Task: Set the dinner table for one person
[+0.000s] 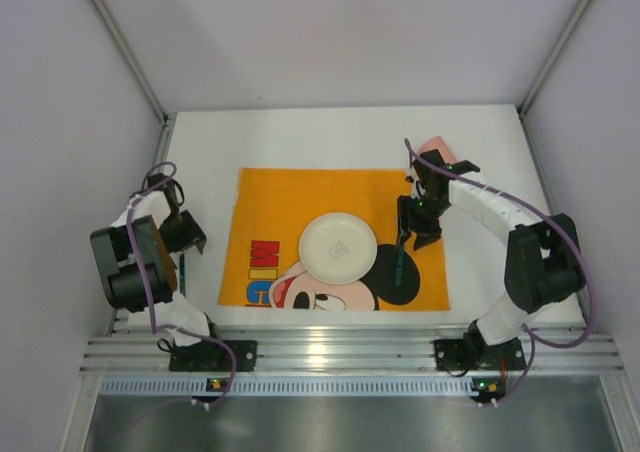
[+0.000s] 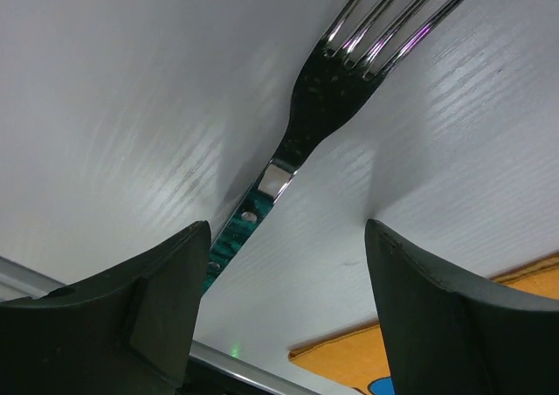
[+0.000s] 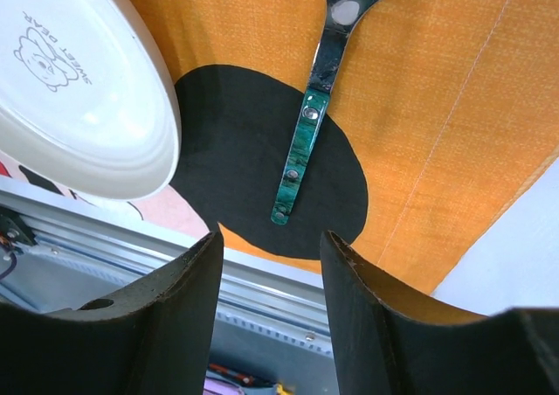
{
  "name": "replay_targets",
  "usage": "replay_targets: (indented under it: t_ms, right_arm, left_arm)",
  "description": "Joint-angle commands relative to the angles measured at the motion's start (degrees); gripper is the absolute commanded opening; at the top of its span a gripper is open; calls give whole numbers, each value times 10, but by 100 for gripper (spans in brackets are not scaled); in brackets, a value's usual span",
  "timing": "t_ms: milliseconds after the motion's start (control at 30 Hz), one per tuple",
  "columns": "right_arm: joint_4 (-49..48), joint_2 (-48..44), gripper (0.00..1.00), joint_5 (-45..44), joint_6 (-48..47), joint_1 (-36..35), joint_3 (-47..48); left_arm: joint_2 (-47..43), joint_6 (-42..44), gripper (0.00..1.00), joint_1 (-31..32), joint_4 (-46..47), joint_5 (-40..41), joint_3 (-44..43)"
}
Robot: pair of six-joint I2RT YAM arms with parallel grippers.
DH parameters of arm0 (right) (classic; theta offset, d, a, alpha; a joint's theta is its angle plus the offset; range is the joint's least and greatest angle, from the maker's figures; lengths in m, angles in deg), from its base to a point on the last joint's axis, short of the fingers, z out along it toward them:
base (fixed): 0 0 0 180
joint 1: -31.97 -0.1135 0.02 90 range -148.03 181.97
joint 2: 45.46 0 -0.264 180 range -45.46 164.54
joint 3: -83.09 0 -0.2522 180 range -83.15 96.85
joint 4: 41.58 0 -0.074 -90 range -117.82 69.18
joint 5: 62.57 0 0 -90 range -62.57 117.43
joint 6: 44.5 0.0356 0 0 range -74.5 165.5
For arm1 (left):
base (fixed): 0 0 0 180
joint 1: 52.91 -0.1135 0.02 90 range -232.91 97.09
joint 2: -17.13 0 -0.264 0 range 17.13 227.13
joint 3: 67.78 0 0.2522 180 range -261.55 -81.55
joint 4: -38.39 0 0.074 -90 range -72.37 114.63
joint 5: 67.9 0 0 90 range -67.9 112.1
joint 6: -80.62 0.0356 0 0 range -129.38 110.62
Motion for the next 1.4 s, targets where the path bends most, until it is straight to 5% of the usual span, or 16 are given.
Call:
replay_targets:
  t_ms: [0, 367, 533, 700, 867, 1200, 1367]
  right_arm:
    - [17, 8, 49, -3, -13, 5, 25]
    - [29, 21, 48, -10, -12, 6, 45]
    - [34, 36, 47, -8, -14, 7, 59]
    - [38, 41, 45, -4, -19, 9, 74]
    - [44, 38, 47, -4, -34, 10, 82]
    - [68, 47, 70, -40, -54, 40, 133]
    - [79, 65, 73, -42, -54, 54, 182]
  left_arm:
    - [38, -3, 76, -3, 36, -38, -11]
    - [117, -2, 69, -30, 71, -71, -16]
    - [152, 6, 29, -30, 70, -72, -22]
    - [168, 6, 0, -31, 55, -54, -48]
    - [130, 6, 0, -10, 37, -14, -83]
    - [35, -18, 0, 245, 27, -31, -182]
    - [44, -47, 0, 310, 24, -44, -197]
